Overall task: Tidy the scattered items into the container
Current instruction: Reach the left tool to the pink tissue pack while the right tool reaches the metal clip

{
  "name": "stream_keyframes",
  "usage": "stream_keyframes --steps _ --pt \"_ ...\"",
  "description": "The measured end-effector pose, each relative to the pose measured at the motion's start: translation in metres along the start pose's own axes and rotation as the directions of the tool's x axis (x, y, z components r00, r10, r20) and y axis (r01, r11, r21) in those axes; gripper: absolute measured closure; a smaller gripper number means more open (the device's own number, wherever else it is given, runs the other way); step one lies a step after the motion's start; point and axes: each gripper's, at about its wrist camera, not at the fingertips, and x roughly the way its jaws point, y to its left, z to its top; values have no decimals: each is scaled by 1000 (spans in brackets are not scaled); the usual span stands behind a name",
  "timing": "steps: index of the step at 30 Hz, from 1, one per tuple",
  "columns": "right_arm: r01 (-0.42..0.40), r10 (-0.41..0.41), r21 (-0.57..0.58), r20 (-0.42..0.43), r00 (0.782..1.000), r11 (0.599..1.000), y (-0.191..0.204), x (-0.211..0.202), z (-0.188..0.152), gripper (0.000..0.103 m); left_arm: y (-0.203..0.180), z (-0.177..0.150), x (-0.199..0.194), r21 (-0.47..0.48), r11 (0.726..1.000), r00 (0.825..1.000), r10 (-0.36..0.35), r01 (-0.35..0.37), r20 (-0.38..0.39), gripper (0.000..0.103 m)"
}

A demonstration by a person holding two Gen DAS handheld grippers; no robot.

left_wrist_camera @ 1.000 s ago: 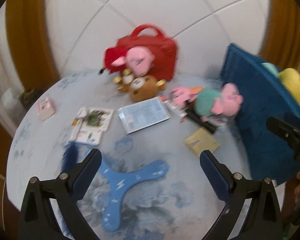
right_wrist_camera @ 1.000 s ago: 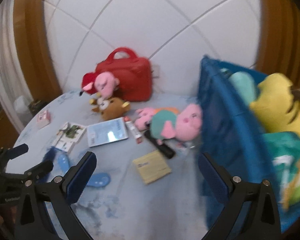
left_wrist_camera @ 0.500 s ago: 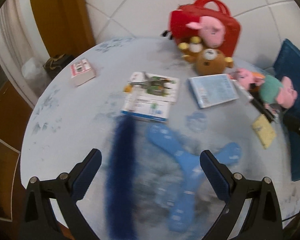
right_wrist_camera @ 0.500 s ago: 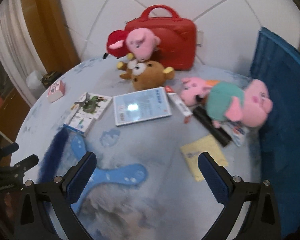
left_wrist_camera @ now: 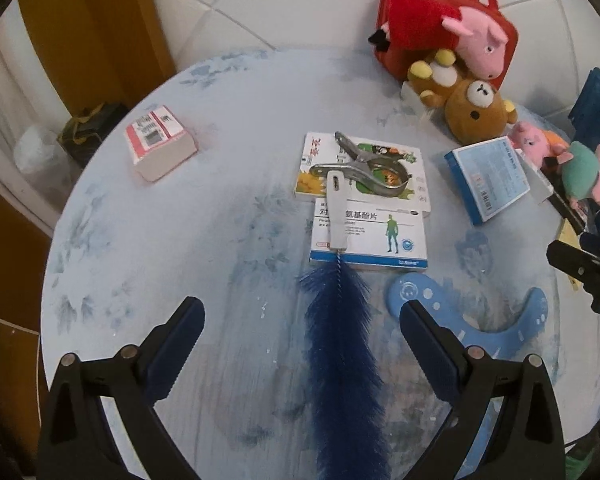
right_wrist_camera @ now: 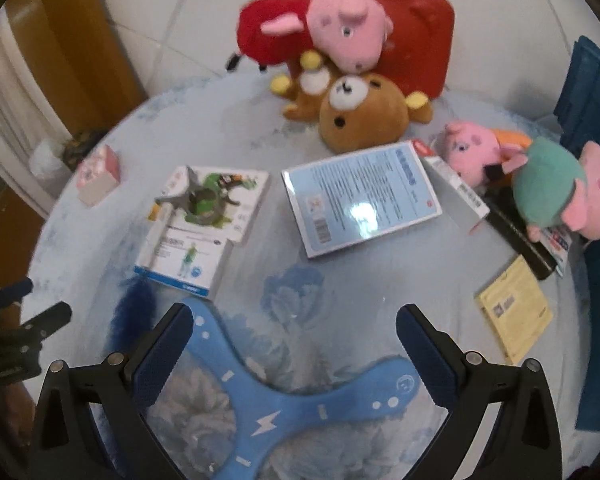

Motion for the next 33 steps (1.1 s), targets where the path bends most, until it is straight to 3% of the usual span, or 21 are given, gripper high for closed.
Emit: stream_keyframes --steps 8,14,15,19,21,27,33 --pt "10 -10 14 -14 1000 1000 -7 16 24 0 -3 19 27 -10 1000 999 -3 2 -41 3" --pt "-43 43 -23 -26 999 999 5 35 46 1 -3 32 39 -30 1000 999 -2 1 -48 3" --pt "-50 49 -46 -24 999 998 11 38 50 4 -1 34 41 -35 999 999 0 -1 -48 4" --pt "-98 92 -132 -45 995 986 42 60 69 34 7 43 48 -48 999 999 6 -8 -44 6" --pt "-114 106 -164 -58 993 980 55 73 78 34 14 50 53 -60 998 999 18 -20 -41 6" --pt "-144 126 -244 -88 988 959 91 106 99 35 73 87 66 -151 984 995 97 -98 -14 6" --pt "-157 133 -268 -103 986 951 109 132 114 35 151 136 95 -284 943 984 176 -171 -6 6"
